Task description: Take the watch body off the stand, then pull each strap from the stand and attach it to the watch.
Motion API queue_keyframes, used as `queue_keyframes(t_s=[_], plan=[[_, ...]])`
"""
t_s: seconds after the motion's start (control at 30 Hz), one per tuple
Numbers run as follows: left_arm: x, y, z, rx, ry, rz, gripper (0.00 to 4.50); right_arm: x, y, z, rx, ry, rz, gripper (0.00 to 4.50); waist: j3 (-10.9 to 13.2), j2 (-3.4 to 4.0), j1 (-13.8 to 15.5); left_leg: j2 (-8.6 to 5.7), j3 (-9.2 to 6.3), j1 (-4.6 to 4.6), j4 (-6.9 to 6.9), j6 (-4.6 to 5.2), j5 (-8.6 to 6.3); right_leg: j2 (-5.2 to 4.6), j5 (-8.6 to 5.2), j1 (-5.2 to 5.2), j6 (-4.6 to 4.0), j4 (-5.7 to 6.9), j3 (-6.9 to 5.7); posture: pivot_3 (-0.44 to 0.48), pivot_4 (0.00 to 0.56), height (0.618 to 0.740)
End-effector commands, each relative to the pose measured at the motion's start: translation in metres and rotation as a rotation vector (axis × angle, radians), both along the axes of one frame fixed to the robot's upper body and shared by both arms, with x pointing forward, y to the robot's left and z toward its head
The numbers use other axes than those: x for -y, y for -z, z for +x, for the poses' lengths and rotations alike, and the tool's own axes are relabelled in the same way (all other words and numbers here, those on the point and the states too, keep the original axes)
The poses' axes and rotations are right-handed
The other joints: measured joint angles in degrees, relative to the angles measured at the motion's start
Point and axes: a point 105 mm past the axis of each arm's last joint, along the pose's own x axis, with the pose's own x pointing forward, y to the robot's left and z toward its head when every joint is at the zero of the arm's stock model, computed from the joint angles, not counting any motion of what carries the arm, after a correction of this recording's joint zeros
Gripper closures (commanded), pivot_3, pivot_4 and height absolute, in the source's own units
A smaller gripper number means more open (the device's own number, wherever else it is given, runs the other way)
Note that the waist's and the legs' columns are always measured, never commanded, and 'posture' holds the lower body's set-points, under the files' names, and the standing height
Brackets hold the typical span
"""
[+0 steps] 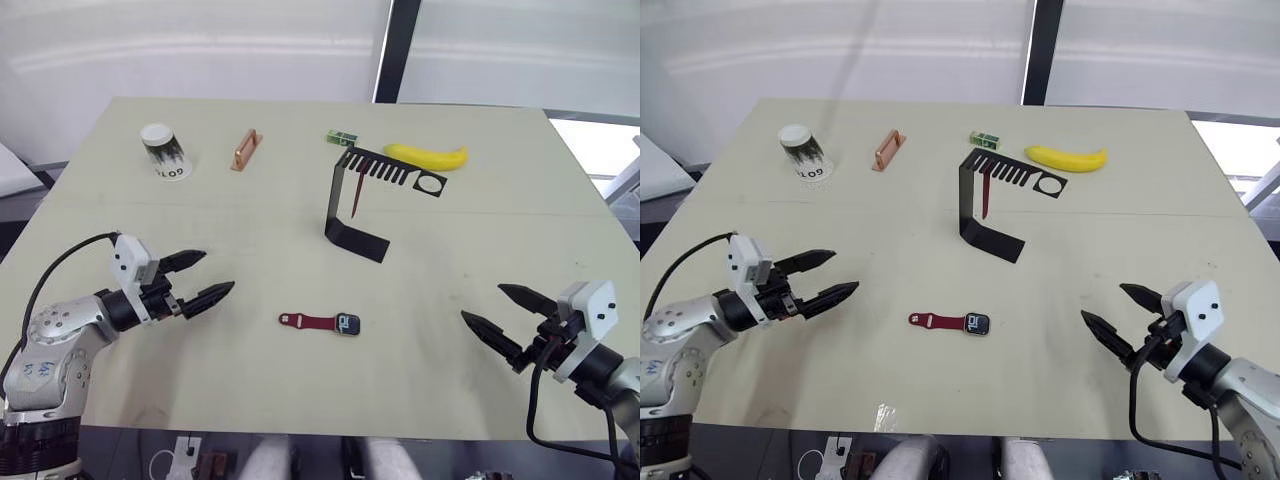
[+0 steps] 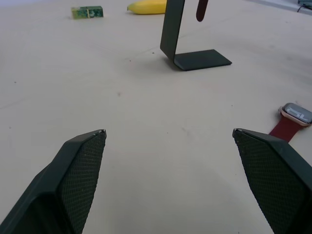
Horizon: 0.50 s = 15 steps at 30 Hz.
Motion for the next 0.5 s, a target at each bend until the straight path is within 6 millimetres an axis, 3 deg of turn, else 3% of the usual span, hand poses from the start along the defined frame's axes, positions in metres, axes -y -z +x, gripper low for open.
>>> queue_keyframes(t_s=[0.03,0.1,0.17,0.2,0.3,0.33,0.5], plan=[[0.025,-0.014,-0.002,0.062,0.079,-0.001,0.0,-0.014,-0.008,0.013,0.041,-0.033,0.022,0.55,0.0,0.0,-0.1,0.0,0.01,0.01,-0.01,0.0,0.0,0.0,0.0,-0.01,0.0,0.0,0.0,0.0,0.15,0.74],[0.042,-0.018,0.001,0.076,0.122,-0.006,0.0,-0.029,-0.009,0.026,0.045,-0.078,0.032,1.31,0.0,0.0,-0.1,0.0,0.01,0.02,-0.01,0.0,0.0,0.01,0.0,-0.02,0.0,0.01,0.0,0.0,0.15,0.74],[0.061,-0.024,0.005,0.092,0.156,-0.031,0.0,-0.046,-0.008,0.045,0.046,-0.107,0.049,2.47,0.0,0.0,-0.2,0.0,0.01,0.01,0.01,-0.01,0.0,0.01,0.0,-0.03,0.0,0.02,-0.01,0.0,0.15,0.74],[0.068,-0.026,0.006,0.099,0.166,-0.04,0.0,-0.053,-0.007,0.053,0.043,-0.112,0.053,2.71,0.0,-0.01,-0.3,0.0,0.01,0.0,0.01,-0.01,0.0,0.01,0.0,-0.05,0.0,0.02,-0.01,0.0,0.15,0.74],[0.099,-0.04,0.006,0.138,0.228,-0.091,0.0,-0.084,-0.007,0.097,0.051,-0.071,0.097,4.28,0.0,-0.03,-1.0,0.0,0.04,-0.02,0.09,-0.04,0.02,0.01,0.01,-0.09,-0.02,0.1,-0.01,0.0,0.15,0.74],[0.104,-0.042,0.006,0.143,0.234,-0.099,0.0,-0.09,-0.007,0.104,0.047,-0.062,0.11,4.47,0.0,-0.02,-1.2,-0.02,0.08,-0.07,0.08,-0.04,0.02,0.01,0.01,-0.2,-0.02,0.14,0.01,0.0,0.15,0.74],[0.119,-0.041,0.004,0.14,0.257,-0.097,0.0,-0.113,0.009,0.14,0.048,0.002,0.048,4.47,0.0,-0.02,-1.6,-0.01,0.04,-0.04,-0.07,-0.1,0.03,0.01,0.01,-0.41,-0.03,0.52,-0.06,0.0,0.15,0.74]])
